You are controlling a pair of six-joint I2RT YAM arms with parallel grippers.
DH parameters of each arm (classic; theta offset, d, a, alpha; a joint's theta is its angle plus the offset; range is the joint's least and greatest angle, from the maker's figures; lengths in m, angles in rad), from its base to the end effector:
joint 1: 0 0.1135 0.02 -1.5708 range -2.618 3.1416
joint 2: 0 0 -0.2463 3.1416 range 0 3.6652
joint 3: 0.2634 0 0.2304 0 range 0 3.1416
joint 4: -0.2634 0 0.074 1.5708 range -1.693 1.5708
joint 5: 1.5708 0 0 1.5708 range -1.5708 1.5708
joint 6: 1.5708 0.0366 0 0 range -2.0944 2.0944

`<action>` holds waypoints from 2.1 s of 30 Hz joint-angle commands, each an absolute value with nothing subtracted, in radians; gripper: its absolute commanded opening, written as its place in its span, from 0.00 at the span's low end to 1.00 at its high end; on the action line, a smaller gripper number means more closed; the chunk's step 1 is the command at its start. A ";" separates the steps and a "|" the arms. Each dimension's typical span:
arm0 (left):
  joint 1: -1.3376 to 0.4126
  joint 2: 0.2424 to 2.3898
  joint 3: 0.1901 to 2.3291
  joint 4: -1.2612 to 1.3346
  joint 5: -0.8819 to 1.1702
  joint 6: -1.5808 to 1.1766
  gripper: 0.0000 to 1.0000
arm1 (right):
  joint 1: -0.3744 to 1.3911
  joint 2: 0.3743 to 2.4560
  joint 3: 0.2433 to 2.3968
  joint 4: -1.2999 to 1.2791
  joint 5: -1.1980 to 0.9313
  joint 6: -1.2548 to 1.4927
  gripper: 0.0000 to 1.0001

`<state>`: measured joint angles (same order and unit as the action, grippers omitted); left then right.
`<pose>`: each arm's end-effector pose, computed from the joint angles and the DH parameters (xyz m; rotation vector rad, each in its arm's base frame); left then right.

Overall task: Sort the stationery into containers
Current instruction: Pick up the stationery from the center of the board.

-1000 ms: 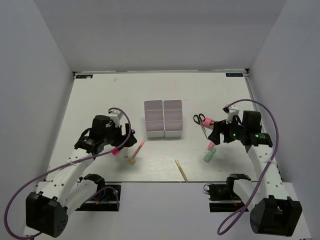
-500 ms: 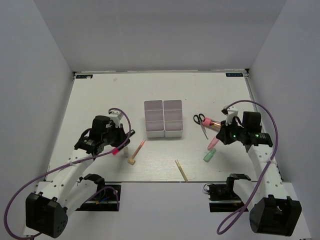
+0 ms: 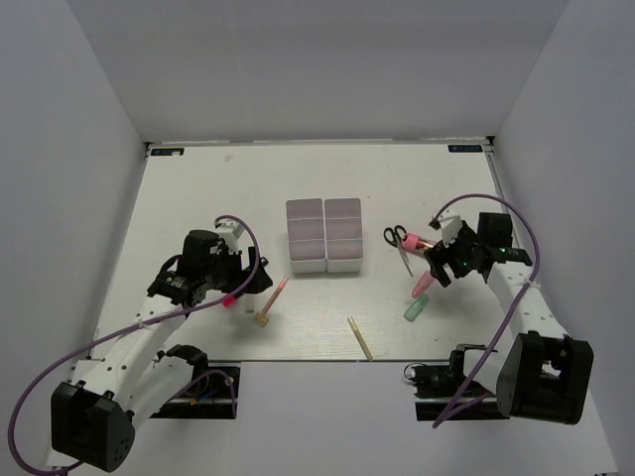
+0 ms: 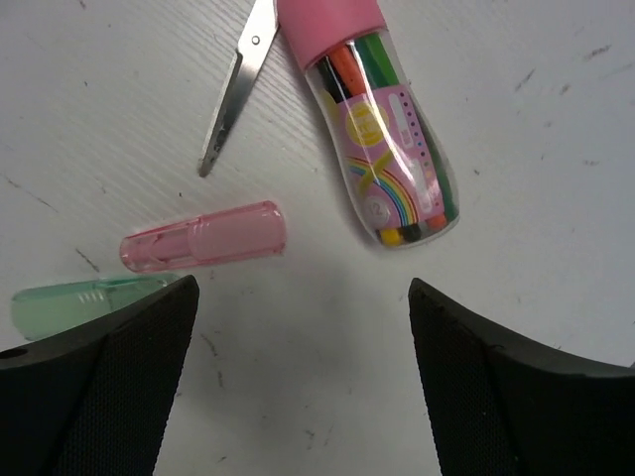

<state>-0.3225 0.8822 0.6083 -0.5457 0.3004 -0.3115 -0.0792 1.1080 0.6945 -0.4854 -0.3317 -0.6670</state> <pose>0.1561 -0.0636 0.2216 0.1591 2.4393 -0.6508 0.2058 -0.0044 0.2144 -0.8298 2.2573 0.0686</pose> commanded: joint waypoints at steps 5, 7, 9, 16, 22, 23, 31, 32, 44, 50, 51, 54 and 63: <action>-0.319 0.880 0.638 -0.566 0.324 -0.318 1.00 | -0.115 1.299 0.863 -0.517 -0.457 -1.034 0.82; -0.321 0.885 0.641 -0.563 0.331 -0.319 1.00 | -0.127 1.367 0.893 -0.523 -0.466 -1.107 0.80; -0.319 0.893 0.643 -0.564 0.334 -0.319 1.00 | -0.127 1.412 0.925 -0.505 -0.439 -1.114 0.80; -0.319 0.891 0.643 -0.572 0.321 -0.314 1.00 | -0.164 1.514 1.013 -0.679 -0.544 -1.215 0.76; -0.321 0.903 0.644 -0.572 0.328 -0.318 1.00 | -0.175 1.554 0.988 -0.689 -0.583 -1.249 0.75; -0.321 0.904 0.644 -0.572 0.330 -0.316 1.00 | -0.176 1.578 1.005 -0.722 -0.591 -1.253 0.75; -0.319 0.913 0.643 -0.574 0.319 -0.313 1.00 | -0.183 1.701 1.006 -0.640 -0.538 -1.217 0.70; -0.319 0.916 0.643 -0.574 0.316 -0.313 1.00 | -0.186 1.722 1.005 -0.632 -0.532 -1.204 0.70; -0.321 0.928 0.643 -0.581 0.311 -0.313 1.00 | -0.189 1.758 0.979 -0.574 -0.535 -1.169 0.60; -0.321 0.934 0.644 -0.581 0.304 -0.313 1.00 | -0.190 1.779 0.992 -0.583 -0.561 -1.155 0.51; -0.321 0.934 0.644 -0.581 0.304 -0.311 1.00 | -0.189 1.782 0.996 -0.584 -0.563 -1.151 0.41; -0.319 0.934 0.641 -0.583 0.296 -0.308 1.00 | -0.189 1.786 1.006 -0.594 -0.568 -1.138 0.02; -0.319 0.927 0.644 -0.588 0.296 -0.308 1.00 | -0.183 1.600 1.158 -0.773 -0.514 -1.212 0.00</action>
